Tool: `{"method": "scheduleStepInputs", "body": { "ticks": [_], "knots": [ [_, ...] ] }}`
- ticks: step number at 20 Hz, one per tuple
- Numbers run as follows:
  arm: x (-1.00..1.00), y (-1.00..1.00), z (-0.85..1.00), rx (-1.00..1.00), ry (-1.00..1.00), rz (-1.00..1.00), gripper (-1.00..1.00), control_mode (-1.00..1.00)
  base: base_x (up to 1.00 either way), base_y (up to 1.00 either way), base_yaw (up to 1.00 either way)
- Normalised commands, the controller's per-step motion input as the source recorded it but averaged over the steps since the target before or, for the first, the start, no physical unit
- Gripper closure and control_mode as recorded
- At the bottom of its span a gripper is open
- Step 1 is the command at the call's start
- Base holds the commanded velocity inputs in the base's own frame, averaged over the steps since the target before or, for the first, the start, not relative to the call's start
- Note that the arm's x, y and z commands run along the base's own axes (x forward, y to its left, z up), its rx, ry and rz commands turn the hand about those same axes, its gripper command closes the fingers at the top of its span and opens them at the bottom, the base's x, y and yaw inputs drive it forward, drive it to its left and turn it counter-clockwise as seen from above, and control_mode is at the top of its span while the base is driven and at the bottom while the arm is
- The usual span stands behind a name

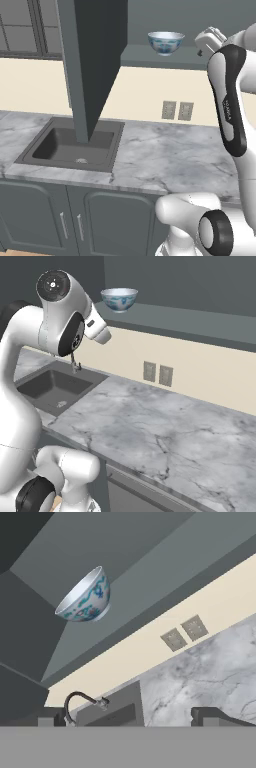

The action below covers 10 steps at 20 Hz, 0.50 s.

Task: Take the smaller bowl and place it next to the appetizer plate on the dining counter , and place the larger bowl next to the plate with cooked food.

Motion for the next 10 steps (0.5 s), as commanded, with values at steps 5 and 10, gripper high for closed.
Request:
{"method": "scheduleStepInputs", "body": {
  "ticks": [5, 10],
  "knots": [
    [0.14, -0.04, 0.38, 0.09, -0.01, 0.00, -1.00, -1.00, 0.00, 0.00, 0.00],
    [0.41, 0.01, 0.03, -0.03, -0.01, 0.03, -1.00, -1.00, 0.00, 0.00, 0.00]
  ]
}}
